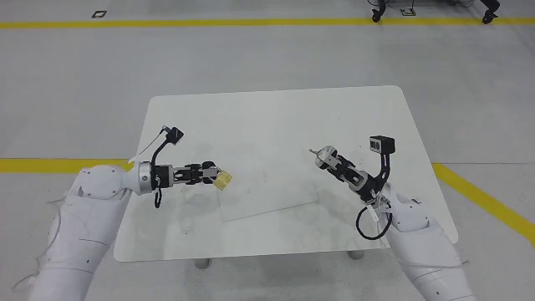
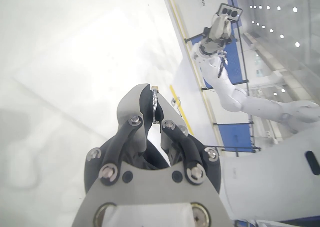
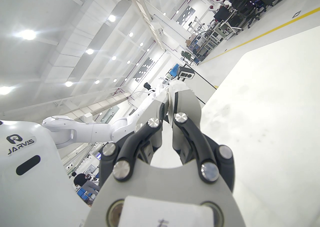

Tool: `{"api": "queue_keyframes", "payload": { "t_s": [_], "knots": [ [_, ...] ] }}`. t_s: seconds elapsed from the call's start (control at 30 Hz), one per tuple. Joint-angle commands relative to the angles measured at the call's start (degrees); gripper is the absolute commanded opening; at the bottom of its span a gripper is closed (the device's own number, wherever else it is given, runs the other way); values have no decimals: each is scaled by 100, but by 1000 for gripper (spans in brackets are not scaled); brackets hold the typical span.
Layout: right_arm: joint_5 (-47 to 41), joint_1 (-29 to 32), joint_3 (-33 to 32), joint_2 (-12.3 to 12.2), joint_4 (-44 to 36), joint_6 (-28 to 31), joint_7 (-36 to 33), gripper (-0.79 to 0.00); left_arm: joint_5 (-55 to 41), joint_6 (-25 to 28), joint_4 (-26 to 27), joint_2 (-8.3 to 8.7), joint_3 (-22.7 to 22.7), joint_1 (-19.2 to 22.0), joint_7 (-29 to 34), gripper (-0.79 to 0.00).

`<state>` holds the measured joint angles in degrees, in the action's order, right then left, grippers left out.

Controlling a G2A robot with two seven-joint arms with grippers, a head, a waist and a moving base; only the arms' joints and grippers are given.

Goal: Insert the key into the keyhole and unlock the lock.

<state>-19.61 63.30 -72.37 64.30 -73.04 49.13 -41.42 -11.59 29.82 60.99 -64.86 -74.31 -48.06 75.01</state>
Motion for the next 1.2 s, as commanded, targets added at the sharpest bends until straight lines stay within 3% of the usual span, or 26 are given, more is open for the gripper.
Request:
{"api": "queue_keyframes", "payload": {
  "t_s": [0.0,0.27,0.4,0.47,0.57,0.77,1.17],
  "knots": [
    [0,0,0,0,0,0,0,-785,-154,-120,-9,61,-8,-6,67,-785],
    [0,0,0,0,0,0,0,-785,-154,-120,-9,61,-8,-6,67,-785],
    [58,-61,42,25,-69,-391,268,-785,894,-359,265,9,102,-222,-1993,-785],
    [58,-213,163,71,-29,-772,487,-785,245,-602,304,-104,307,-246,-2342,-785],
    [-47,-493,357,159,161,-1136,820,-785,-1337,-1024,-46,-314,631,6,-2212,-785],
    [-465,-780,513,289,512,-1176,1199,-785,-2435,-474,-908,-786,1428,595,-2838,-785],
    [-676,-871,507,326,669,-1173,1245,-785,-2482,-474,-968,-804,1450,634,-2833,-785]
  ]
}}
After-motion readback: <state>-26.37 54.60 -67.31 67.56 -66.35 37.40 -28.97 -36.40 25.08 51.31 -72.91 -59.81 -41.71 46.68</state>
